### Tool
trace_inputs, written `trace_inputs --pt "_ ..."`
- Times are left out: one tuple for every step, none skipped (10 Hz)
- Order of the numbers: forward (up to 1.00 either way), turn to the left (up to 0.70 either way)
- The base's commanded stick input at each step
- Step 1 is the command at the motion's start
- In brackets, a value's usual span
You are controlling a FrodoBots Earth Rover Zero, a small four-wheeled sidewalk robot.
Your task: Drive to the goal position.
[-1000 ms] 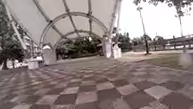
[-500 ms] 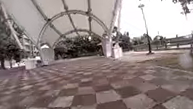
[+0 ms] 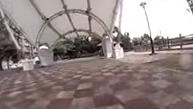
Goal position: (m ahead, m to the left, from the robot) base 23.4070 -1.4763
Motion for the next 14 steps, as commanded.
trace_inputs --pt "1.00 0.25" --pt "1.00 0.40" --pt "1.00 0.40" --pt "1.00 0.22" --pt "1.00 0.00" --pt "1.00 0.00" --pt "1.00 0.00" --pt "1.00 0.00" --pt "1.00 0.00" --pt "1.00 0.00" --pt "1.00 0.00" --pt "1.00 0.00" --pt "1.00 0.00" --pt "1.00 0.00"
